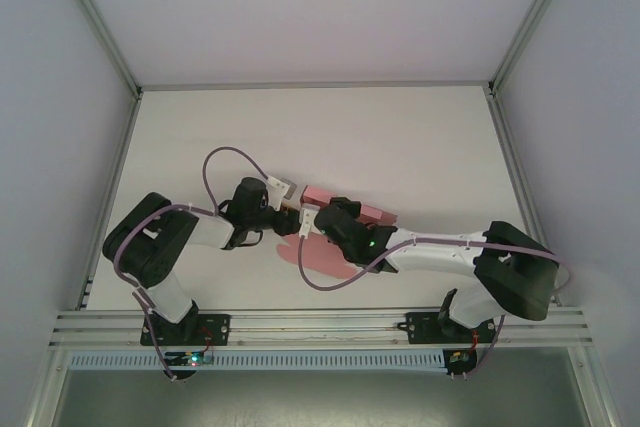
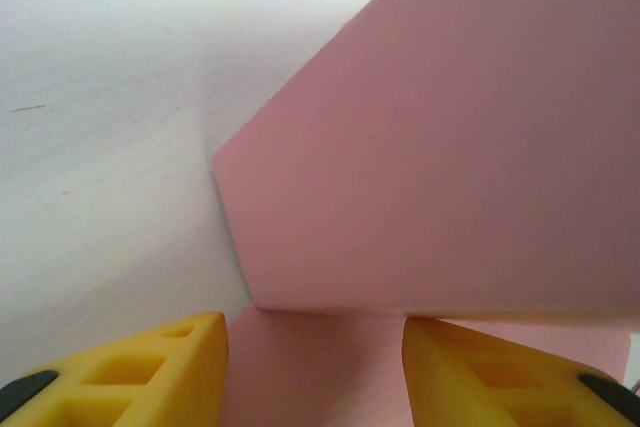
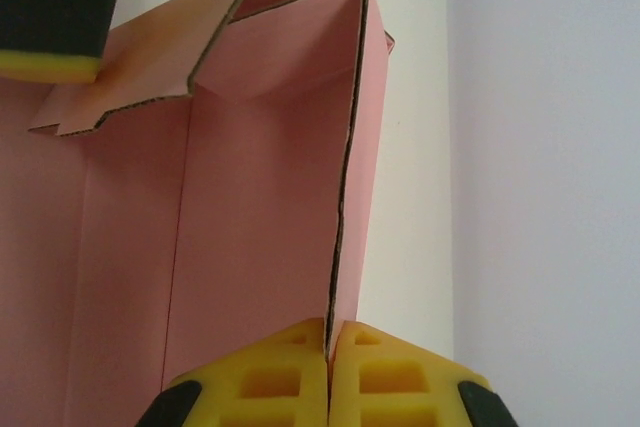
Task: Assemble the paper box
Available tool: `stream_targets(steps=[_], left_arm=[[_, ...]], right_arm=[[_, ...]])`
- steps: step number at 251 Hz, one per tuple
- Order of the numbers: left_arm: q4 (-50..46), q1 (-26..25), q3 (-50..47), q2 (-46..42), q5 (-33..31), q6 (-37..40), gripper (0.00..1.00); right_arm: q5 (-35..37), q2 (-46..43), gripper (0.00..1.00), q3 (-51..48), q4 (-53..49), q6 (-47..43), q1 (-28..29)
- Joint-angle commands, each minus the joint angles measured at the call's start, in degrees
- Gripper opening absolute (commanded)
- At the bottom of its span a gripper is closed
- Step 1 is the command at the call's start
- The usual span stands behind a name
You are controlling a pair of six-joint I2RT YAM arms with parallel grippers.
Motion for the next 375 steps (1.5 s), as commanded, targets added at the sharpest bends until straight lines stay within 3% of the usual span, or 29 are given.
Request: stream_targets(steps=[1, 53, 100, 162, 205, 243, 269, 309, 316, 338, 375], left_arm=[[10.6, -0.05, 2.21, 1.49, 3.23, -1.23, 0.52], [9.11, 0.15, 1.32, -0.86, 4.99, 2.55, 0.6], [16.23, 0.04, 2.38, 1.52, 1.7, 0.03, 0.62], [27.19, 0.06, 7.2, 7.61, 5.97, -1.46, 0.57], [31.51, 0.03, 8.14, 8.79, 4.55, -2.68, 0.47], [30.72, -0.15, 9.19, 9.17, -1.7, -2.92, 0.25], [30.1, -0.29, 10.01, 9.64, -6.02, -3.9, 0.19], [28.11, -1.58, 11.15, 9.71, -13.57, -5.14, 0.19], [27.43, -2.07, 11.41, 9.47, -15.95, -5.5, 0.18], [24.14, -4.01, 12.87, 9.23, -24.79, -6.51, 0.0], [14.77, -5.04, 16.34, 10.19, -34.7, -9.0, 0.0]], right_arm=[[-9.02, 5.61, 0.0, -1.0, -12.48, 0.39, 2.24], [-5.61, 8.19, 0.0, -2.5, -11.49, 0.08, 3.12], [-9.57, 6.33, 0.0, -1.17, -15.07, 2.87, 3.3], [-13.69, 10.53, 0.0, 1.23, -15.0, 1.08, 2.77], [-15.79, 10.76, 0.0, 1.95, -15.28, 1.58, 1.99], [-16.97, 10.04, 0.0, 2.45, -16.32, 1.68, 1.14], [-17.64, 9.75, 0.0, 3.23, -17.08, 1.66, 0.75], [-19.39, 9.44, 0.0, 4.46, -17.84, 2.06, 0.67], [-19.64, 9.43, 0.0, 4.69, -18.06, 2.23, 0.7], [-20.15, 9.7, 0.0, 5.7, -19.6, 2.93, 0.58], [-20.93, 9.21, 0.0, 5.85, -21.69, 4.92, -0.16]])
